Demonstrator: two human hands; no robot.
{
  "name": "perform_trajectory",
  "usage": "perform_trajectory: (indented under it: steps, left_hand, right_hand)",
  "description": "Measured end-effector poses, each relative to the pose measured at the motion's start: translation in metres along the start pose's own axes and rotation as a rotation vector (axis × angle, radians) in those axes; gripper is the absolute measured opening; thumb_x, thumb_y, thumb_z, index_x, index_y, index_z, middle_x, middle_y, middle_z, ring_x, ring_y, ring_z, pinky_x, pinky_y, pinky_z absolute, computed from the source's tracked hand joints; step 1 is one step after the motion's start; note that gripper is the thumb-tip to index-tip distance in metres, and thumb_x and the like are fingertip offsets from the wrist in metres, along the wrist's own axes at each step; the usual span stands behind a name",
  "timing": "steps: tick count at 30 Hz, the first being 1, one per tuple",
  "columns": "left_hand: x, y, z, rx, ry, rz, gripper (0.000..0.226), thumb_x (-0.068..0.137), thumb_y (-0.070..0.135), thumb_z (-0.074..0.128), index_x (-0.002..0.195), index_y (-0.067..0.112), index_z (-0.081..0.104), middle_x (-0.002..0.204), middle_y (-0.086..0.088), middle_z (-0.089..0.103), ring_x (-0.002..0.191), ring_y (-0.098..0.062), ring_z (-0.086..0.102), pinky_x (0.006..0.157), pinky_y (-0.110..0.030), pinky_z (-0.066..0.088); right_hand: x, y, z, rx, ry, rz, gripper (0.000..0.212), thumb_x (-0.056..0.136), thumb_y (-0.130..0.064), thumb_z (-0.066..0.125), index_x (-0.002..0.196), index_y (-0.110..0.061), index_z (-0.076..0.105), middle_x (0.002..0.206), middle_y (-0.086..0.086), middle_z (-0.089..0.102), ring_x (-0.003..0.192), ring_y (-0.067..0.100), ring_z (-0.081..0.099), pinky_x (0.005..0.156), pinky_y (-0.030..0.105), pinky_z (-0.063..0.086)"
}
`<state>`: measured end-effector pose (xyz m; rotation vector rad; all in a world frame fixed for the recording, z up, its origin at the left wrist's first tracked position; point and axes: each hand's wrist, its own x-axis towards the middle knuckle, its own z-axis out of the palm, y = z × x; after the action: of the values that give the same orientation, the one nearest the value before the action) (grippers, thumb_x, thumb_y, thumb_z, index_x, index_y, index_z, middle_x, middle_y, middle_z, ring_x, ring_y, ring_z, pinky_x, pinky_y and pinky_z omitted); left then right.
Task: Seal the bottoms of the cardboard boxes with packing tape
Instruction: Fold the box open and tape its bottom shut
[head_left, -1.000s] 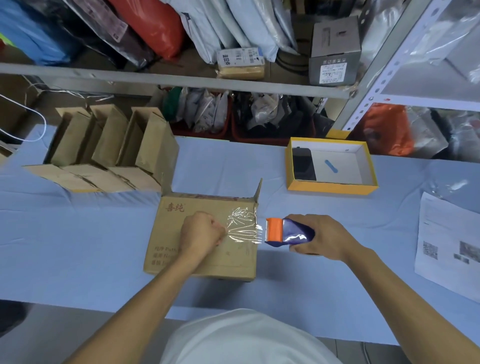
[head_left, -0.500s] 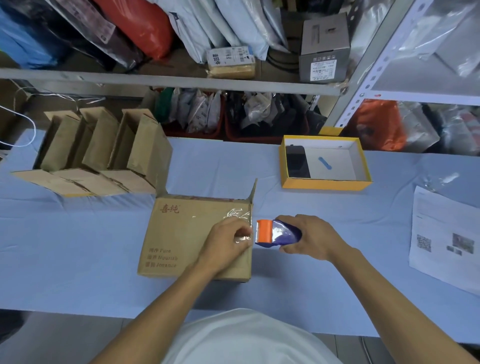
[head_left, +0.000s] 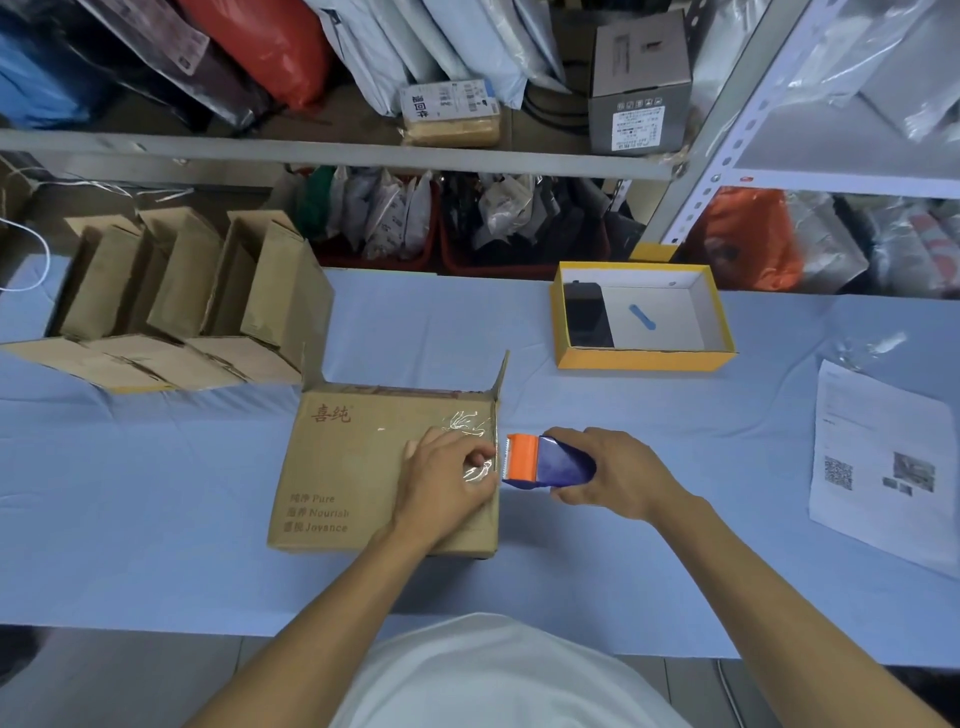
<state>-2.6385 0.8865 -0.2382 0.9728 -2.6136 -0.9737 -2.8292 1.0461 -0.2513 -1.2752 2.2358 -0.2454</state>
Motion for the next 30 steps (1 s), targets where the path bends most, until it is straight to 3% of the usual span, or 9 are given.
perform_trajectory:
  steps: [6, 10, 13, 17, 24, 30]
  left_hand:
    - [0.0, -0.002, 0.003, -0.002, -0.031, 0.04, 0.025, 0.071, 0.029, 0.075, 0.095, 0.035, 0.072, 0.081, 0.021, 0.064, 0.089, -0.005, 0.052, 0.083, -0.027, 0.034]
    - [-0.002, -0.004, 0.001, -0.008, 0.01, 0.031, 0.023, 0.07, 0.034, 0.072, 0.092, 0.034, 0.072, 0.08, 0.02, 0.064, 0.088, -0.006, 0.055, 0.083, -0.029, 0.036]
    - [-0.002, 0.001, -0.002, 0.054, 0.004, 0.036, 0.025, 0.068, 0.046, 0.066, 0.091, 0.036, 0.067, 0.081, 0.019, 0.061, 0.088, -0.008, 0.054, 0.082, -0.03, 0.035]
    - [-0.004, 0.001, -0.002, 0.262, -0.161, 0.1, 0.053, 0.068, 0.069, 0.051, 0.117, 0.047, 0.058, 0.097, 0.017, 0.051, 0.1, -0.009, 0.044, 0.084, -0.03, 0.024]
    - [-0.003, 0.0, 0.002, 0.34, -0.159, 0.154, 0.028, 0.083, 0.055, 0.049, 0.106, 0.047, 0.064, 0.09, 0.013, 0.039, 0.096, -0.011, 0.039, 0.081, -0.033, 0.024]
    - [-0.005, 0.0, 0.006, 0.381, -0.134, 0.196, 0.021, 0.084, 0.047, 0.044, 0.089, 0.035, 0.06, 0.09, 0.008, 0.036, 0.099, -0.018, 0.038, 0.076, -0.035, 0.024]
  right_hand:
    - [-0.014, 0.011, -0.011, 0.036, -0.022, -0.004, 0.076, 0.073, -0.061, 0.073, 0.138, -0.045, 0.038, 0.121, -0.014, 0.061, 0.101, 0.016, 0.058, 0.084, 0.029, 0.054]
    - [-0.034, 0.039, -0.027, 0.025, -0.015, 0.026, 0.069, 0.071, -0.054, 0.076, 0.131, -0.053, 0.042, 0.105, -0.019, 0.061, 0.096, 0.012, 0.059, 0.08, 0.028, 0.051]
    - [-0.04, 0.05, -0.039, 0.014, -0.016, 0.058, 0.068, 0.066, -0.059, 0.073, 0.125, -0.06, 0.039, 0.099, -0.02, 0.063, 0.09, 0.008, 0.058, 0.076, 0.028, 0.052]
    - [-0.019, 0.027, -0.032, -0.16, -0.111, -0.004, 0.069, 0.071, -0.065, 0.068, 0.133, -0.05, 0.041, 0.106, -0.016, 0.061, 0.097, 0.011, 0.056, 0.073, 0.027, 0.045]
    - [0.004, -0.001, -0.01, -0.262, -0.157, 0.003, 0.06, 0.074, -0.061, 0.068, 0.127, -0.042, 0.046, 0.106, -0.007, 0.06, 0.098, 0.018, 0.058, 0.067, 0.028, 0.039]
    - [0.031, -0.037, 0.013, -0.307, -0.156, -0.005, 0.053, 0.074, -0.055, 0.071, 0.119, -0.034, 0.053, 0.103, -0.002, 0.063, 0.096, 0.023, 0.062, 0.068, 0.03, 0.045]
